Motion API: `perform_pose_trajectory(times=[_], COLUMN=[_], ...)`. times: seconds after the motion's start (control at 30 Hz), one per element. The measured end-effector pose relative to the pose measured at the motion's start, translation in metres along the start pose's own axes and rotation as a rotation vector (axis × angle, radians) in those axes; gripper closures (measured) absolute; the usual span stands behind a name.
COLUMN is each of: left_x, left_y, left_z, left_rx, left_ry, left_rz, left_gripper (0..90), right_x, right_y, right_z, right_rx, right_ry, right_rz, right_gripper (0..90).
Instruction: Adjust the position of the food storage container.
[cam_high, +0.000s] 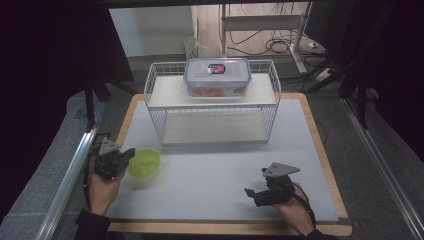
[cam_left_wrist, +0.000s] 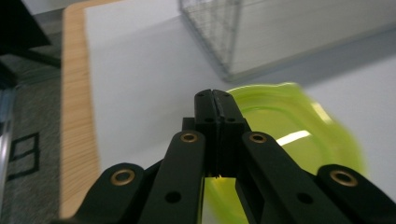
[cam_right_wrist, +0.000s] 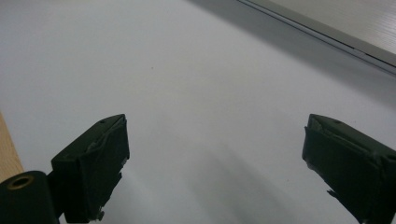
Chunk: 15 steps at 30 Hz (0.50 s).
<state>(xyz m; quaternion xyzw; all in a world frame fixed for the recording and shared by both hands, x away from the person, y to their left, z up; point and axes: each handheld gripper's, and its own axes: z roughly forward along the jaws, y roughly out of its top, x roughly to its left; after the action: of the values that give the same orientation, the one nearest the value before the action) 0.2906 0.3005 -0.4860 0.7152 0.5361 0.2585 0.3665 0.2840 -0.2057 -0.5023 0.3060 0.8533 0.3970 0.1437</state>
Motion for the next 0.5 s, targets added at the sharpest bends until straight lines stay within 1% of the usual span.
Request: perform_pose_trajectory(times=[0.07,0.13,0.17,0.3,0.33,0.5], left_x=[0.008,0.014,0.015,0.015,0.013,0.013], left_y=[-0.004,-0.008,-0.009,-0.011,-0.010,-0.011], left_z=[0.003,0.008,0.009,0.014,0.015,0.015], left_rx=[0.012,0.034,0.040,0.061,0.060,0.067], left_ry=[0.018,0.022,0.021,0.007,0.016,0.020], left_rz=[-0.016,-0.036,-0.039,-0.038,-0.034,-0.038], left_gripper=[90.0,90.0,90.0,90.0,90.0,90.0], right_x=[0.000,0.000,0.000,0.001,0.001,0.000], right_y=[0.000,0.000,0.000,0.000,0.000,0.000], right_z=[0.000,0.000,0.001,0.001,0.001,0.001], right_rx=[0.003,0.007,0.010,0.013,0.014,0.015], right_ry=[-0.002,-0.003,-0.003,-0.003,-0.003,-0.003], right_rz=[-0.002,-0.003,-0.003,-0.004,-0.005,-0.005], right_gripper=[7.1,7.1,7.1,7.3,7.3,7.4])
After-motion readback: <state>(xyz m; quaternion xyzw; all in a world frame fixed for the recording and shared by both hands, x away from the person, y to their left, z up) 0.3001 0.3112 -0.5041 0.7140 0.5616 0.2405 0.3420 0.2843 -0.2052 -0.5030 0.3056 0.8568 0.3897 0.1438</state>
